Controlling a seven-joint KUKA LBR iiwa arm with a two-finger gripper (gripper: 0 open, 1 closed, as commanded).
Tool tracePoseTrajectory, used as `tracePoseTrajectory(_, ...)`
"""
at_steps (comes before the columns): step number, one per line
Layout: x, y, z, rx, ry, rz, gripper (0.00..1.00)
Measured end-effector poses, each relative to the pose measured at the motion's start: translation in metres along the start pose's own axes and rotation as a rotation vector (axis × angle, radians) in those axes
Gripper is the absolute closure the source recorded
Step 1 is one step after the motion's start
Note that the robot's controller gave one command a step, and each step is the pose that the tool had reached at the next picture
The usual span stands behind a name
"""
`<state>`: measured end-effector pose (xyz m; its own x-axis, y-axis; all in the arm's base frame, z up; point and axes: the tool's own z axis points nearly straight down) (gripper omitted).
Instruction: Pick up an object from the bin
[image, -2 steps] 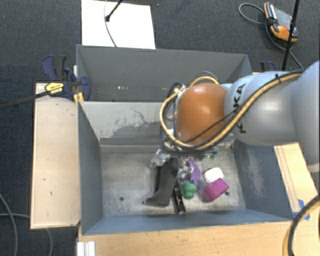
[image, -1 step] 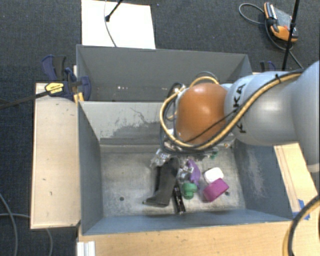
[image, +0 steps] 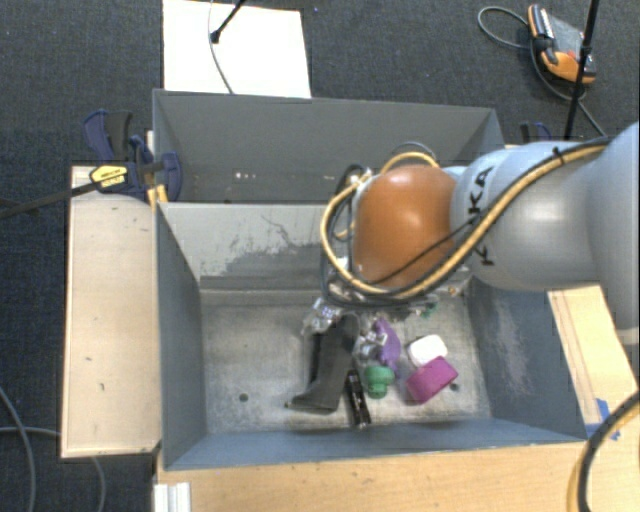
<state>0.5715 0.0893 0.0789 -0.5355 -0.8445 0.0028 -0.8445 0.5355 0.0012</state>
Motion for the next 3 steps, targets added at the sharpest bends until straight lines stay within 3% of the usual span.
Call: tracePoseTrajectory(3,0.001,0.002,-0.054,-0.004,-0.001,0.001,1.0)
